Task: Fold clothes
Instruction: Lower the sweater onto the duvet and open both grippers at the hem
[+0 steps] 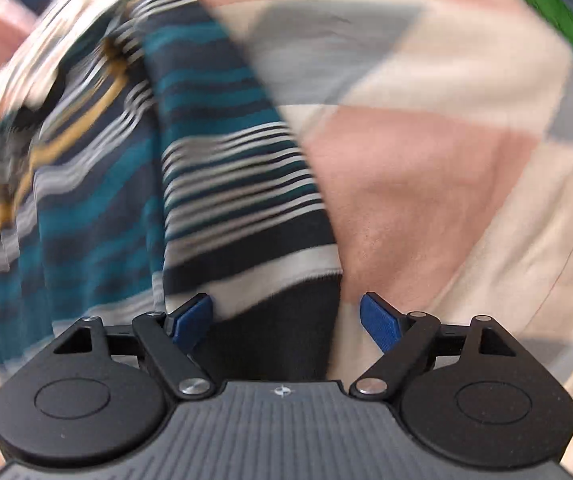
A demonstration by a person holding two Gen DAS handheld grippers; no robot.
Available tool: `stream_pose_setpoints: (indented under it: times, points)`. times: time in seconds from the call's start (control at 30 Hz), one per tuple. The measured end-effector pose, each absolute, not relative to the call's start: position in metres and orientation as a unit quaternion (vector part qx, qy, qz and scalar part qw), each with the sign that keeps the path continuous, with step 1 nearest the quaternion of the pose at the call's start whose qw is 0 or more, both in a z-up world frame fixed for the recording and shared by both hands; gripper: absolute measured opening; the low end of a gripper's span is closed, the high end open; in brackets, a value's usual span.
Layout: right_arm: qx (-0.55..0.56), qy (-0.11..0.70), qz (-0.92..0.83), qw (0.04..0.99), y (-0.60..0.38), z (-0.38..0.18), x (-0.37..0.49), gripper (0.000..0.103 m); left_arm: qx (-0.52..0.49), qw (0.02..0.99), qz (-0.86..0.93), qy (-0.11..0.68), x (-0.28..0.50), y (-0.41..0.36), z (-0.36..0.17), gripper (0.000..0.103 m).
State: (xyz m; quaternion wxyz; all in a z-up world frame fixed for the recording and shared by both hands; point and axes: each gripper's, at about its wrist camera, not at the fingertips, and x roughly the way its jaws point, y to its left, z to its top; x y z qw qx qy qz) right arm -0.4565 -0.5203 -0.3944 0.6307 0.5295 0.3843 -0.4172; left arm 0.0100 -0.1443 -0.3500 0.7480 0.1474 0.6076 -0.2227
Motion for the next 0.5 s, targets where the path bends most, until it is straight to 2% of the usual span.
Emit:
stream_pose_setpoints:
  times: [0.07,0.13,0.17,0.23,0.27,0.3,0.4,0.5]
  points:
    - [0.547,0.368,-0.417,0.626,-0.522,-0.396,-0.462,0.081,0.11,0.746,-0.222,0.618,0.023,-0.145,-0.362,0.064]
    - [0.557,0.359,-0.411,0.626,-0.521,-0.398,-0.466,0.074,0.093,0.742,-0.217,0.627,0.033,-0.15,-0.377,0.063]
    - [0.561,0.355,-0.407,0.628,-0.52,-0.399,-0.467,0.063,0.093,0.734,-0.212,0.639,0.036,-0.154,-0.387,0.059]
    - [0.564,0.353,-0.399,0.63,-0.519,-0.402,-0.467,0.048,0.097,0.715,-0.2,0.663,0.039,-0.161,-0.406,0.034]
    - [0.564,0.355,-0.395,0.632,-0.519,-0.402,-0.466,0.026,0.104,0.711,-0.199,0.666,0.038,-0.165,-0.411,0.014]
    - [0.562,0.359,-0.39,0.635,-0.52,-0.4,-0.465,0.01,0.117,0.711,-0.2,0.664,0.036,-0.171,-0.414,0.006]
    - [0.52,0.393,-0.378,0.657,-0.526,-0.384,-0.462,0.009,0.22,0.726,-0.237,0.607,0.026,-0.195,-0.389,0.004]
    - [0.439,0.419,-0.395,0.69,-0.545,-0.337,-0.472,0.008,0.32,0.763,-0.275,0.49,0.036,-0.208,-0.327,0.005]
